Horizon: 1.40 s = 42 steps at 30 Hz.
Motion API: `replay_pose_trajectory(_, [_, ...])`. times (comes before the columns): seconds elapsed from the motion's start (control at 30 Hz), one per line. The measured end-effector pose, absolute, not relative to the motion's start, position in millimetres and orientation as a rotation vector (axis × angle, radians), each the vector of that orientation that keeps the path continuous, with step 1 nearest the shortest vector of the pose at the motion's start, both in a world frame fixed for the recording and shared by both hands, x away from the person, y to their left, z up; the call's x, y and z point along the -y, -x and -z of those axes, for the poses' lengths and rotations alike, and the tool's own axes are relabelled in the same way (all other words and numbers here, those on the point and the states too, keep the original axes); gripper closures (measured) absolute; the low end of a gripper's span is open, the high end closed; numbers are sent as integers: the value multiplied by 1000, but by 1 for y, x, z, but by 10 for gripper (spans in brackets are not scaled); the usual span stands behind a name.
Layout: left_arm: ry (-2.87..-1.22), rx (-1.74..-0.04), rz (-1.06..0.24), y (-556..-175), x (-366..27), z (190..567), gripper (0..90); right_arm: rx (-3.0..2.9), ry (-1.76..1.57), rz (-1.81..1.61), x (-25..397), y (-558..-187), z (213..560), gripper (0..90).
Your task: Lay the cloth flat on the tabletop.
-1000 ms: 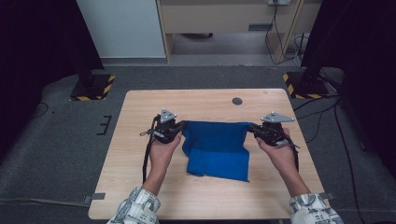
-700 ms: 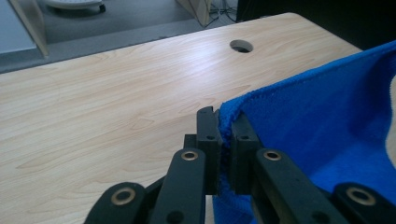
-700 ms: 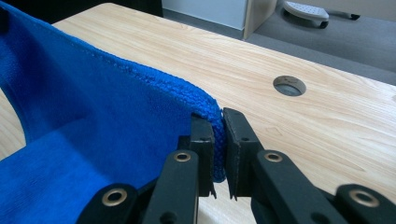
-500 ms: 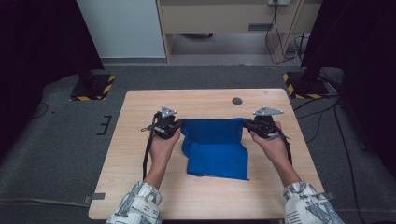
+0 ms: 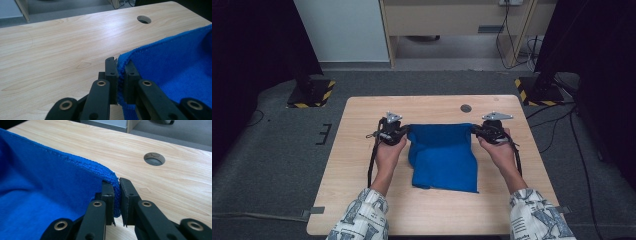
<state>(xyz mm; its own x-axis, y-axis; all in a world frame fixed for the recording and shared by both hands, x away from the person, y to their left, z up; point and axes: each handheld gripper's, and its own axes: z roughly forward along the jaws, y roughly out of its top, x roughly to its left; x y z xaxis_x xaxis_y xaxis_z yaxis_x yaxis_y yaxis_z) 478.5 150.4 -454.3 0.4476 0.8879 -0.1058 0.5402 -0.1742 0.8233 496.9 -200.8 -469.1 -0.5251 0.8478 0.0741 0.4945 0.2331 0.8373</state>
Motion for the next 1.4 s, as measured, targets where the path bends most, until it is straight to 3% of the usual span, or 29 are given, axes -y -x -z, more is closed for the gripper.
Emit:
replay_pose_trajectory(0.57, [-1950,-1271,-497,-518,-142,479,835,-2197,-1324,-1058,195,-532,497,841])
replay_pose_trajectory(0.8, [-1934,-1303,-468,-524,-146,486,803,-2190,-1358,-1030,190,-542,502,807])
replay_pose_trajectory(0.87, [-1930,-1315,-468,-526,-147,488,599,-2154,-1374,-1033,190,-543,501,704])
replay_pose_trajectory(0.9, [-1919,-1329,-475,-527,-148,489,599,-2154,-1374,-1033,190,-543,501,704])
replay_pose_trajectory(0.93, [-1912,-1336,-480,-527,-149,489,453,-2140,-1385,-1037,190,-543,500,587])
replay_pose_trajectory(0.97, [-1907,-1342,-487,-526,-149,488,411,-2133,-1386,-1032,190,-543,500,539])
replay_pose_trajectory(1.0, [-1907,-1342,-487,-526,-149,488,382,-2133,-1386,-1032,190,-543,500,539])
replay_pose_trajectory(1.13, [-1888,-1302,-501,-524,-148,483,313,-2112,-1388,-1046,191,-541,497,382])
replay_pose_trajectory(1.23, [-1893,-1277,-540,-522,-145,480,286,-2102,-1361,-1054,189,-540,494,334])
replay_pose_trajectory(1.4, [-1865,-1287,-538,-522,-148,478,225,-2071,-1356,-1051,191,-538,488,339])
